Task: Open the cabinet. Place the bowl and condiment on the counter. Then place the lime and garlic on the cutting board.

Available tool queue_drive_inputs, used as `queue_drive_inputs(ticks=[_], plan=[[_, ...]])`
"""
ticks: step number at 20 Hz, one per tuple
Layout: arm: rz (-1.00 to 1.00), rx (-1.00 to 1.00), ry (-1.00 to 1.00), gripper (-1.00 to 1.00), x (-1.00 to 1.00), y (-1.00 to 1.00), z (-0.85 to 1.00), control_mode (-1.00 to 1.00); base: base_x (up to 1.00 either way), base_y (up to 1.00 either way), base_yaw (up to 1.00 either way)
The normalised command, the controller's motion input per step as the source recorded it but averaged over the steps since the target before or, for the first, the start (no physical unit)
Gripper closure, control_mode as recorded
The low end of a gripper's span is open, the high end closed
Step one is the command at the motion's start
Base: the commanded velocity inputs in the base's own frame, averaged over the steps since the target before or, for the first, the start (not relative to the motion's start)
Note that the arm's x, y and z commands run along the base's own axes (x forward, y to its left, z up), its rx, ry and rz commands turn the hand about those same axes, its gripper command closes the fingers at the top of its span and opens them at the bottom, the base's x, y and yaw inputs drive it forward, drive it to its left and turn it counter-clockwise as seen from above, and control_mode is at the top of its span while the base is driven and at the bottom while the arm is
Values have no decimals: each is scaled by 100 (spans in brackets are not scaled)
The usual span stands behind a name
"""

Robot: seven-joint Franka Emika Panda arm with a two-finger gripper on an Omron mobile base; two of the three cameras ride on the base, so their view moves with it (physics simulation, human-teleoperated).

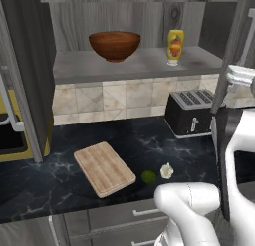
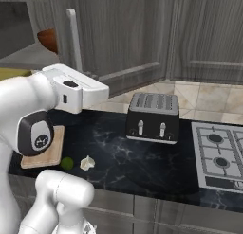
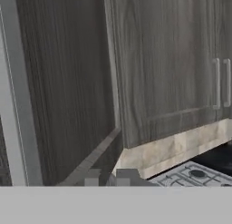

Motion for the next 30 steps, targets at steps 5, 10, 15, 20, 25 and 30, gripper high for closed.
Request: queue_drive_inputs(ticks=[5, 10, 15, 20, 25, 30], plan=[[-1, 6, 11, 100, -22, -99, 0, -100, 0, 0, 0], [7, 2, 8, -100, -22, -37, -1, -100, 0, 0, 0], [43, 0, 8, -100, -92, 71, -29, -100, 0, 0, 0], [50, -2, 25, -100, -92, 90, -3, -100, 0, 0, 0], [27, -13, 28, -100, -73, 95, 29, -100, 0, 0, 0], [7, -30, 18, -100, -7, 97, 65, -100, 0, 0, 0]])
